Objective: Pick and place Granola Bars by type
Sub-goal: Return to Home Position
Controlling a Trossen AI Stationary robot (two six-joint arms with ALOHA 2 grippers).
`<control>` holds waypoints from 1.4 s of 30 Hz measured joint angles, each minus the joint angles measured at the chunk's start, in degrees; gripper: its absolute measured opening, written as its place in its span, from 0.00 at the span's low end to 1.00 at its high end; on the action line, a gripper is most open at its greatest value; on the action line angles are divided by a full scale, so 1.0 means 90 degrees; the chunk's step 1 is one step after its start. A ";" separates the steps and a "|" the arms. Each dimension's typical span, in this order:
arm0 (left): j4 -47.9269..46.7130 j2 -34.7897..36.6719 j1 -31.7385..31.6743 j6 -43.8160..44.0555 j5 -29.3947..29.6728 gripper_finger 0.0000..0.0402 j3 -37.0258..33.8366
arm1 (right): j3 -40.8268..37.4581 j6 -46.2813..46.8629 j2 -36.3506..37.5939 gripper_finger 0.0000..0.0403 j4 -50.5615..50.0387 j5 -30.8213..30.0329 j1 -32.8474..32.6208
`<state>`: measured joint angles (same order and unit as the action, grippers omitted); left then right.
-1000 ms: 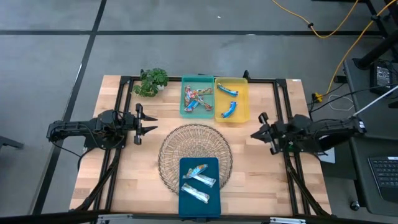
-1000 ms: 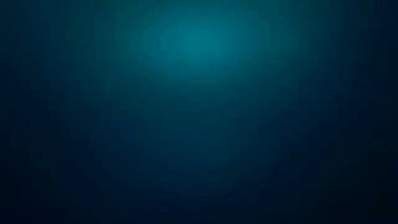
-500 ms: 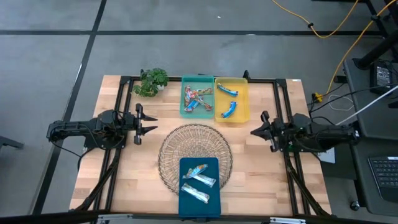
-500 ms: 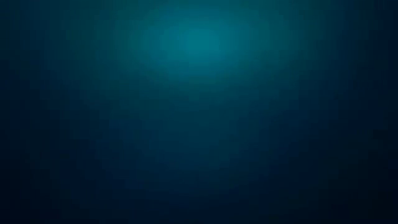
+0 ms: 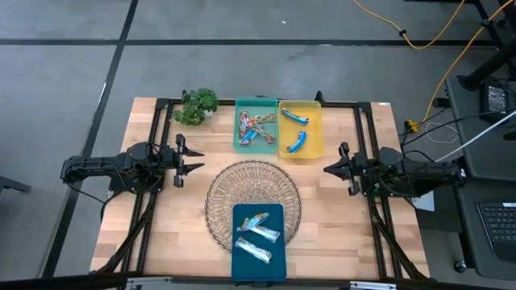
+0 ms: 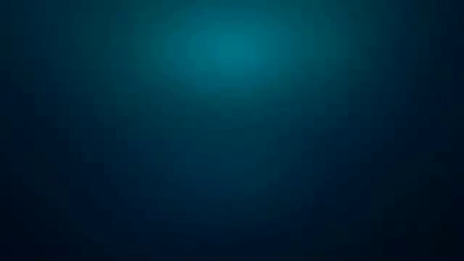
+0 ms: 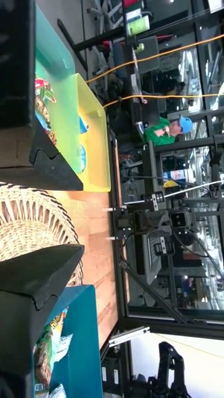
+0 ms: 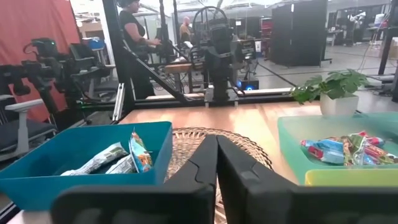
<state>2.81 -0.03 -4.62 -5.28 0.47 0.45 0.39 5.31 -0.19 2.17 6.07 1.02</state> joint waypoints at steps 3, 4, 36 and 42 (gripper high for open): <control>0.0000 0.0000 0.0002 0.0000 0.0000 0.36 0.0000 | 0.0002 0.0048 0.0000 0.06 0.0002 0.0000 0.0000; 0.0000 0.0000 0.0000 0.0000 -0.0001 0.36 0.0000 | 0.0001 0.0039 0.0000 0.07 0.0002 0.0000 0.0000; -0.0002 0.0000 0.0000 0.0000 -0.0002 0.36 0.0000 | 0.0002 0.0026 -0.0002 0.08 0.0007 -0.0002 0.0000; 0.0000 0.0000 0.0000 0.0000 -0.0004 0.36 0.0000 | 0.0002 0.0028 -0.0002 0.08 0.0007 -0.0002 0.0000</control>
<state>2.81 -0.03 -4.62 -5.28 0.43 0.45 0.40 5.56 -0.21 2.24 6.04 1.02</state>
